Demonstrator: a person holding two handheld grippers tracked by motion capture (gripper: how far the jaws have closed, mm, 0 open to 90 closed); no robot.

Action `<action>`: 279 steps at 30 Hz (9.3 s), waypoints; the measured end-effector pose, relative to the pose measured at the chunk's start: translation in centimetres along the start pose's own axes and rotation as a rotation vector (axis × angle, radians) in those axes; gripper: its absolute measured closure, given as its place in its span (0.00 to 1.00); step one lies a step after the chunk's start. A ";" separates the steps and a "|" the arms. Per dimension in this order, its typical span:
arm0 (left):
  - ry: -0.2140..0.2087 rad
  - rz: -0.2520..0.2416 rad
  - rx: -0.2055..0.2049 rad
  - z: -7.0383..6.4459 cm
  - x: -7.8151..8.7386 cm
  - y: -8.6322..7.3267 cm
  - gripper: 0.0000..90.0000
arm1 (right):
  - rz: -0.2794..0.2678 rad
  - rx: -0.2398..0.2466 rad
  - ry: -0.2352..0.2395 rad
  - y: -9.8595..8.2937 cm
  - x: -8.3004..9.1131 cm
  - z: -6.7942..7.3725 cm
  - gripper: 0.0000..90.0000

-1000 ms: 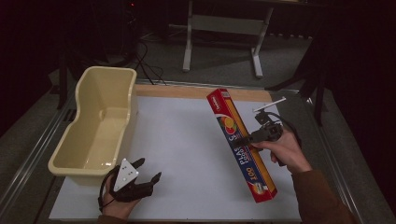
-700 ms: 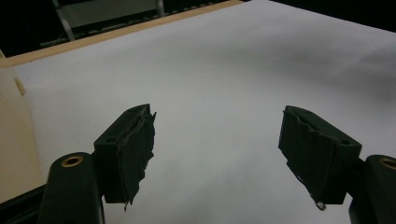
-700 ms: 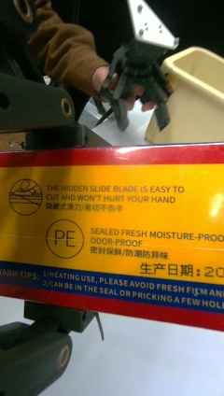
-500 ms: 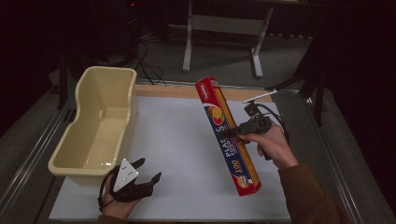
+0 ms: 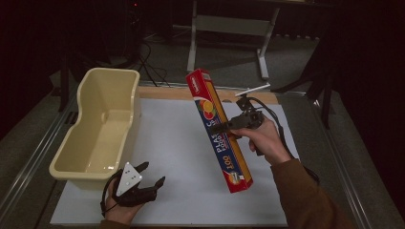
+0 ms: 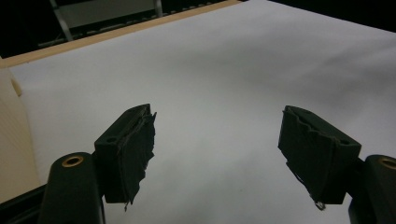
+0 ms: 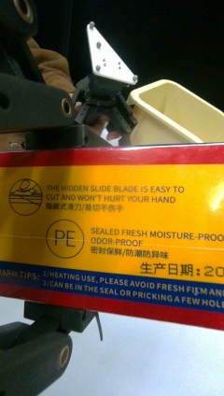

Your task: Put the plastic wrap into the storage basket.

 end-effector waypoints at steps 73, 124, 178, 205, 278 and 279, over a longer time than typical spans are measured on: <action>-0.042 -0.004 -0.041 -1.3 0.3 -0.1 0.29 | -0.067 -0.200 0.257 14.5 -17.2 9.7 0.44; -0.030 -0.024 -0.066 -1.7 0.8 -0.1 0.30 | -0.150 -0.407 0.233 13.7 -26.0 10.8 0.43; -0.019 -0.026 -0.070 -1.7 0.6 0.1 0.30 | -0.076 -0.433 0.106 11.4 -24.7 9.0 0.41; -0.031 -0.033 -0.066 -1.6 0.5 0.1 0.30 | -0.185 -0.301 0.136 8.8 -17.6 5.6 0.44; 0.045 0.006 -0.037 -1.1 -0.3 -0.3 0.27 | -0.467 0.128 -0.739 -18.5 2.6 -9.8 0.16; 0.044 0.007 -0.036 -1.1 -0.3 -0.3 0.27 | -0.470 0.131 -0.750 -18.9 2.8 -9.8 0.16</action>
Point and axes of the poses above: each handheld gripper's, and its own axes: x roughly backward along the jaws, y roughly out of its top, z roughly to its left, the point moved 4 cm from there along -x, roughly forward along the jaws
